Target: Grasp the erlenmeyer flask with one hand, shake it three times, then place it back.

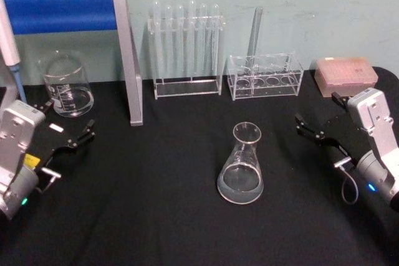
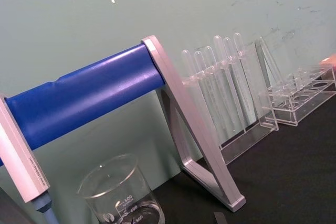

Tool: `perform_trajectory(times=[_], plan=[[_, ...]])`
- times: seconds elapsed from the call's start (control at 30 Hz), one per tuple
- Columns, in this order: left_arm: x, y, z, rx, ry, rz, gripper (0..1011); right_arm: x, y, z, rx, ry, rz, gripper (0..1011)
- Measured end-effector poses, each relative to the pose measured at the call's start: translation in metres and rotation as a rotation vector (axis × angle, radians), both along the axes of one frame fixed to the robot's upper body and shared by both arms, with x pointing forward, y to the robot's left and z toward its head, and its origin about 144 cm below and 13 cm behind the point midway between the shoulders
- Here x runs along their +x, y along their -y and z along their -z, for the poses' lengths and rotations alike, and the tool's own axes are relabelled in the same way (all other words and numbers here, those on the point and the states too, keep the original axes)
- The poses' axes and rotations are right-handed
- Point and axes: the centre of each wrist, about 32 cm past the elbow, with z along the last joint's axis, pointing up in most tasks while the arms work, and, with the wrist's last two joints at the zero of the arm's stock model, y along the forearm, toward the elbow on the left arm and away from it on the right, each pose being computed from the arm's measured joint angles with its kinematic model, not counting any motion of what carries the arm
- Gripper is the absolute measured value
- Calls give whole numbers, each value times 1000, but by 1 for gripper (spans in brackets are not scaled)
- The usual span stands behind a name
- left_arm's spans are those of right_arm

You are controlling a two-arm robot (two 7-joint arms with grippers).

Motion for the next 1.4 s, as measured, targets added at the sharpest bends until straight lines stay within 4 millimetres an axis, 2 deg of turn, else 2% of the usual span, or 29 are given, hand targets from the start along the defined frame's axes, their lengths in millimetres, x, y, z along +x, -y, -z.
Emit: perform_trajectory(times=[1.4], plan=[[0,0,0,0,0,0,1001,0,0,0,0,0,0,1000]])
